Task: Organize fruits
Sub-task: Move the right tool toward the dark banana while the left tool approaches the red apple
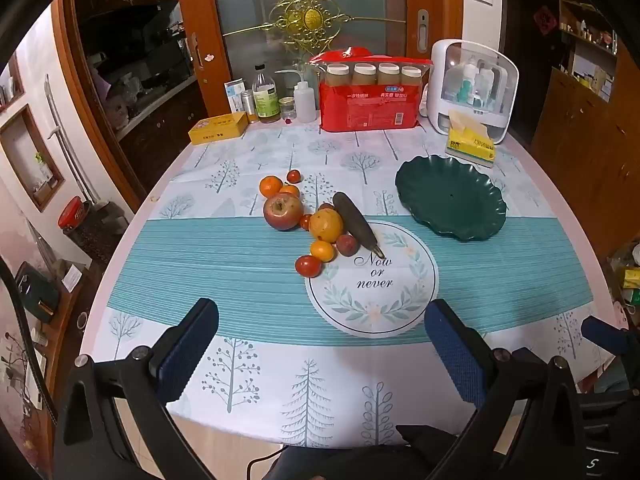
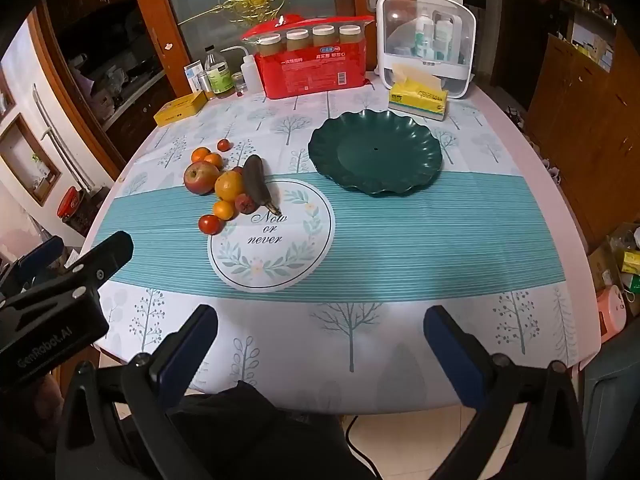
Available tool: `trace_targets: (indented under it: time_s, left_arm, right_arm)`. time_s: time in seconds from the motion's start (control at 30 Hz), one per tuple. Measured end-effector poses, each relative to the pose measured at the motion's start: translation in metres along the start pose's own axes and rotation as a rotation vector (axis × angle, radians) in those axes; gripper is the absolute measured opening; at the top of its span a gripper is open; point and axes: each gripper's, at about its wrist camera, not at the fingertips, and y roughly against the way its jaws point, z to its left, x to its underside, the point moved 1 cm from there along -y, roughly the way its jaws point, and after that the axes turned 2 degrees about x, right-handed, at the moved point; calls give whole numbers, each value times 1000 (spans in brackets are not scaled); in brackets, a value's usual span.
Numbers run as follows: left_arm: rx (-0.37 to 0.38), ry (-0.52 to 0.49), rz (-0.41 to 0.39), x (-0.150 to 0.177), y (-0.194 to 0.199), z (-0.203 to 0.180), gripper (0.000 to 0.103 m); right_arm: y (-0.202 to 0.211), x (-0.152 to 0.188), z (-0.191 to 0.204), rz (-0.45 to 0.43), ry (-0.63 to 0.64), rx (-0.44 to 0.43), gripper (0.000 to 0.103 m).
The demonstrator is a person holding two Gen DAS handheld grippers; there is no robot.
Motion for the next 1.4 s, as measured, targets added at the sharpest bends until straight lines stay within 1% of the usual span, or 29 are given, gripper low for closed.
trace_targets:
  time_s: [0.13,0.2,0.23,0.33,0.43,0.5,0.53,0.77,1.07,1.23,1.4]
  left_arm:
    - [-2,11,3,2,4,5,102]
    - [-6,0,14,3,-2,-1,102]
    - [-6,0,18,-3,-5,-1,102]
    - [-9,-3,16,-3,-2,-2,102]
    - [-12,-5,12,-3,3,-2,102]
    - [-7,5,23,-2,-7,8,102]
    - [-7,7,24,-1,-7,10,102]
    - [-8,18,32,0,-9,18,102]
    - [12,30,46,-3,-18,33,102]
    - [34,32,60,-8,-27,48,102]
    - [63,28,91,-20,-46,69,102]
  right_arm:
    - [-2,0,1,6,-3,-7,103]
    - [-3,0,2,7,-5,-8,103]
    - [-3,0,2,7,-7,-8,103]
    - [-9,1,5,14,-3,-9,103]
    - [-5,2,4,18,1,-11,103]
    - [-3,3,3,19,5,-13,103]
    - [-9,5,5,19,6,-13,103]
    - [-8,-1,17,32,10,-13,103]
    - [-13,-6,29,42,4,-16,103]
    - [-18,-12,40,50,-9,-19,101]
    - [-28,-20,53,67,-41,-18,99]
